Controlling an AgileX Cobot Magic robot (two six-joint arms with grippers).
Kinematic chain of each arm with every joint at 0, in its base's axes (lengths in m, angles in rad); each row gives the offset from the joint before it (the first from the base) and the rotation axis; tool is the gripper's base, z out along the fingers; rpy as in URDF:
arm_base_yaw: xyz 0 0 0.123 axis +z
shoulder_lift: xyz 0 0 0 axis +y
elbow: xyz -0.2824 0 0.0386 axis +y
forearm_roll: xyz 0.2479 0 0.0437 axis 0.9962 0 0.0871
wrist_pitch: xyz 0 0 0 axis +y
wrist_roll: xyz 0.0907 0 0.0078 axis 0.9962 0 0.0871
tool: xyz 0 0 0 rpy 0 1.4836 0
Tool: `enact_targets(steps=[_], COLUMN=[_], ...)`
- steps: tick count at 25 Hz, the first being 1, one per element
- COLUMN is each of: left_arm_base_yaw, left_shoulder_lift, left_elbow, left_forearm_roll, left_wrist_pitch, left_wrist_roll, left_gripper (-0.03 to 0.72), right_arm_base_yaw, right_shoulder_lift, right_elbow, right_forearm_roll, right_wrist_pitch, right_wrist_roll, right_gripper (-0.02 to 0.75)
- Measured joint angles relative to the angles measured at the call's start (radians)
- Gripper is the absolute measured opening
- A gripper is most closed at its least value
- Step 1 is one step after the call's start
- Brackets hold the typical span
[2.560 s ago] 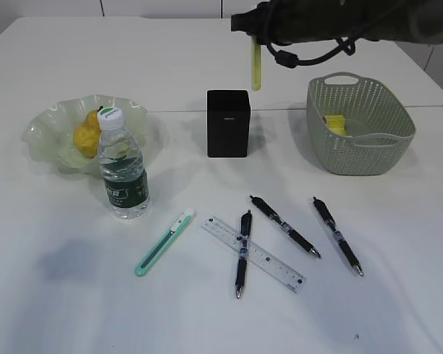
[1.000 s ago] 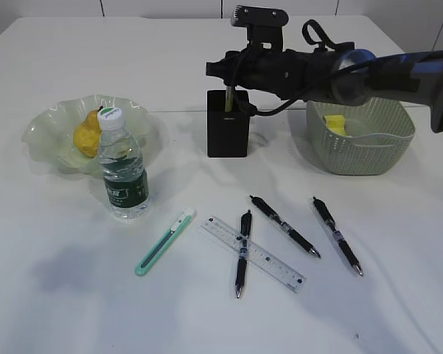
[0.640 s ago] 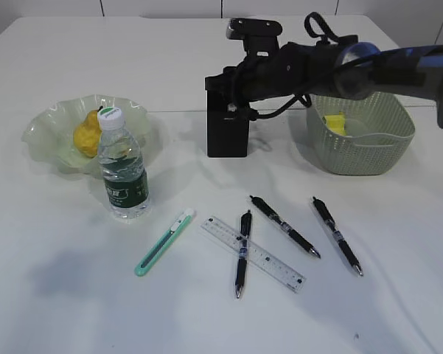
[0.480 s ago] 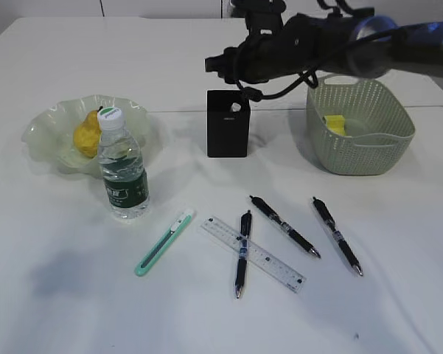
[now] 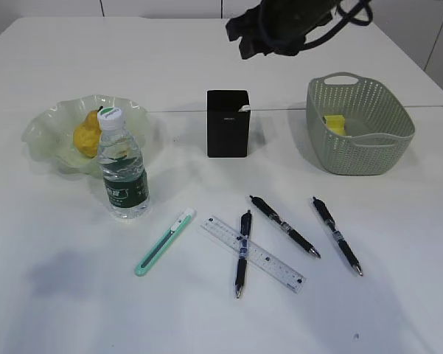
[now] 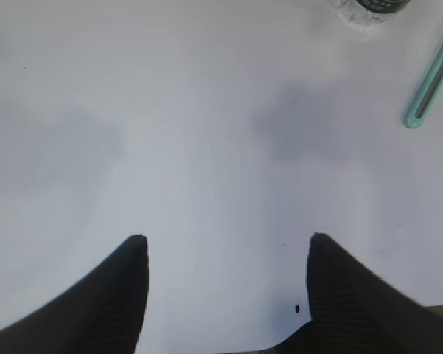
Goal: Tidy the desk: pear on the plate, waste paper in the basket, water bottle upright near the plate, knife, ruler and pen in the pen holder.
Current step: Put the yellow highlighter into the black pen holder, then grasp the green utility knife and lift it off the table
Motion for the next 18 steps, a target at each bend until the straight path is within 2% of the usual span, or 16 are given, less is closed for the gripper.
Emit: enact_targets(steps=[8,11,18], left_arm_base_yaw=[0.0,0.0,0.0], left_shoulder_lift=[0.0,0.0,0.0], left_elbow=[0.0,0.0,0.0], left_forearm_roll=[0.002,0.002,-0.029], left_wrist_pitch=[0.0,0.0,-0.016], left_wrist_roll=[0.0,0.006,0.064], left_gripper=[0.475,0.475,0.475], right_arm_base_yaw=[0.0,0.0,0.0], right_shoulder_lift=[-0.157,-0.233,-0.449], right_elbow=[0.0,0.045,0.346], right_forearm_roll=[-0.049,-0.054,-0.104], right_wrist_pitch=[0.379,0.401,0.4], right_wrist_roll=[0.036,0.045,0.048], right_gripper=[0.295,0.295,0.295])
